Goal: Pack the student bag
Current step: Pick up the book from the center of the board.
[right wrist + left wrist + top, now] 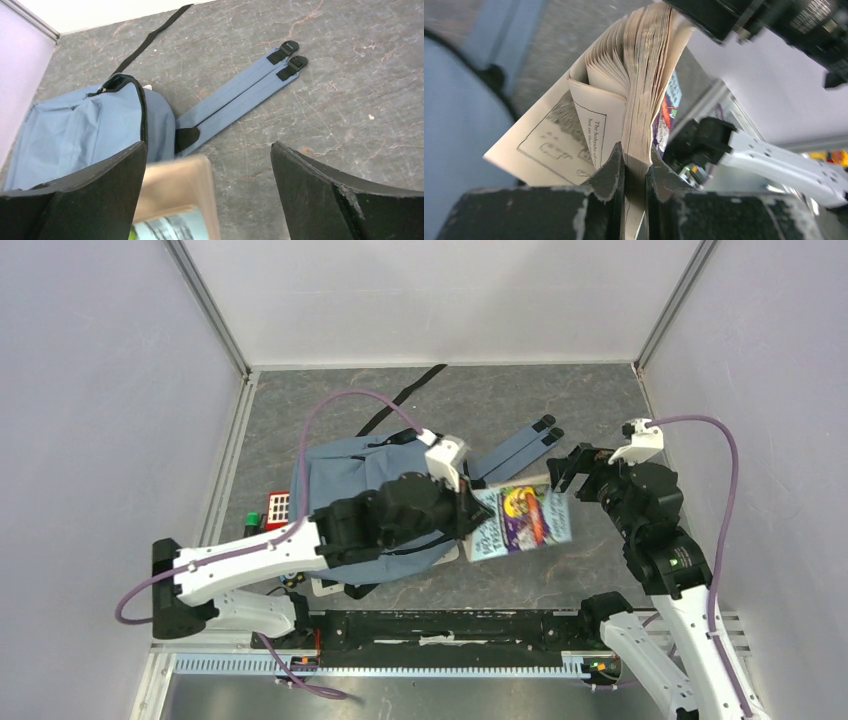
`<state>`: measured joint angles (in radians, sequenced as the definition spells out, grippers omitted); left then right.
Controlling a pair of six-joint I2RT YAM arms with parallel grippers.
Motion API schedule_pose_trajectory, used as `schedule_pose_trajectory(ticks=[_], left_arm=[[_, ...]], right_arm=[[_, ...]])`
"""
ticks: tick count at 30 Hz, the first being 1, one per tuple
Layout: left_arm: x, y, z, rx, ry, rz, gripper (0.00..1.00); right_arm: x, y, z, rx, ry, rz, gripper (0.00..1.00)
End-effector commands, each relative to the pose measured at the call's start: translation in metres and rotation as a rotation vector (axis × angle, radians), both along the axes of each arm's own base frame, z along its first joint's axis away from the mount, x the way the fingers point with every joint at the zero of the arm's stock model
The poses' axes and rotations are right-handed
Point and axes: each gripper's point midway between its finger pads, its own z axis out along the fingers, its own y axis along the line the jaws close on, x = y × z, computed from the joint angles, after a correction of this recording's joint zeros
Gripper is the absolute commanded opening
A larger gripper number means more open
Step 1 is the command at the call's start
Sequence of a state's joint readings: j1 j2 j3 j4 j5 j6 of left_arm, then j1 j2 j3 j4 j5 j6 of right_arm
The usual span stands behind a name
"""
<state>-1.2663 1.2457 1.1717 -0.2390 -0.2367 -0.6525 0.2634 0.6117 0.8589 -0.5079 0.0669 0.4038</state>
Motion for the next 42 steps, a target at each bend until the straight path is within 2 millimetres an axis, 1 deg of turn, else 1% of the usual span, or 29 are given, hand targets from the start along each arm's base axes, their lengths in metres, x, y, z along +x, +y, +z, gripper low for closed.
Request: schedule_pose_trajectory(ticks=[1, 3, 6, 7, 8, 10, 11, 14, 16, 19, 21, 26, 29, 32, 34, 36, 39, 40, 42], left_arm=[[0.052, 0.059, 0.047, -0.042, -0.099, 0.224, 0.02], [0.064, 0.078, 0.052, -0.075, -0.085, 0.295, 0.02], [0.074, 0.099, 0.059, -0.135, -0.083, 0.383, 0.02], [0.077, 0.106, 0.062, -0.155, -0.086, 0.412, 0.02], [0.079, 0.111, 0.065, -0.179, -0.087, 0.441, 0.02], [0.081, 0.12, 0.07, -0.236, -0.081, 0.483, 0.02], [0.082, 0.122, 0.073, -0.268, -0.074, 0.497, 0.02], [0.083, 0.127, 0.078, -0.359, -0.052, 0.532, 0.02], [0.084, 0.128, 0.081, -0.401, -0.039, 0.547, 0.02], [0.086, 0.128, 0.083, -0.432, -0.024, 0.562, 0.02], [0.087, 0.128, 0.083, -0.442, -0.016, 0.568, 0.02], [0.088, 0.133, 0.08, -0.46, -0.002, 0.591, 0.02], [0.087, 0.134, 0.078, -0.478, 0.008, 0.593, 0.02], [0.086, 0.131, 0.079, -0.51, 0.025, 0.581, 0.02], [0.083, 0.126, 0.084, -0.554, 0.035, 0.552, 0.02], [0.08, 0.119, 0.088, -0.59, 0.05, 0.515, 0.02], [0.076, 0.111, 0.086, -0.602, 0.081, 0.482, 0.02], [0.076, 0.109, 0.084, -0.608, 0.093, 0.476, 0.02], [0.075, 0.107, 0.08, -0.626, 0.108, 0.473, 0.02]], right_arm=[[0.005, -0.002, 0.012, 0.095, 0.006, -0.072, 0.98], [0.008, 0.002, 0.017, 0.181, -0.004, -0.091, 0.98], [0.012, 0.026, 0.019, 0.344, -0.023, -0.016, 0.98], [0.012, 0.035, 0.014, 0.403, -0.015, 0.014, 0.98], [0.013, 0.045, 0.013, 0.46, -0.019, 0.059, 0.98], [0.012, 0.065, 0.001, 0.581, 0.013, 0.133, 0.98], [0.011, 0.074, -0.007, 0.643, 0.033, 0.17, 0.98], [0.004, 0.103, -0.018, 0.791, 0.072, 0.294, 0.98], [-0.001, 0.121, -0.018, 0.825, 0.074, 0.332, 0.98], [-0.01, 0.148, -0.007, 0.852, 0.045, 0.397, 0.98], [-0.013, 0.157, 0.001, 0.885, 0.023, 0.421, 0.98], [-0.015, 0.161, 0.015, 0.957, -0.028, 0.456, 0.98], [-0.013, 0.162, 0.015, 0.966, -0.028, 0.451, 0.98], [-0.01, 0.169, 0.016, 0.973, -0.011, 0.464, 0.98], [-0.006, 0.177, 0.011, 0.961, 0.025, 0.473, 1.0], [-0.004, 0.187, 0.013, 0.949, 0.048, 0.501, 0.99], [-0.003, 0.197, 0.032, 0.97, 0.011, 0.562, 0.98], [-0.002, 0.198, 0.038, 0.977, -0.005, 0.569, 0.95], [0.0, 0.197, 0.05, 0.993, -0.045, 0.576, 0.94]])
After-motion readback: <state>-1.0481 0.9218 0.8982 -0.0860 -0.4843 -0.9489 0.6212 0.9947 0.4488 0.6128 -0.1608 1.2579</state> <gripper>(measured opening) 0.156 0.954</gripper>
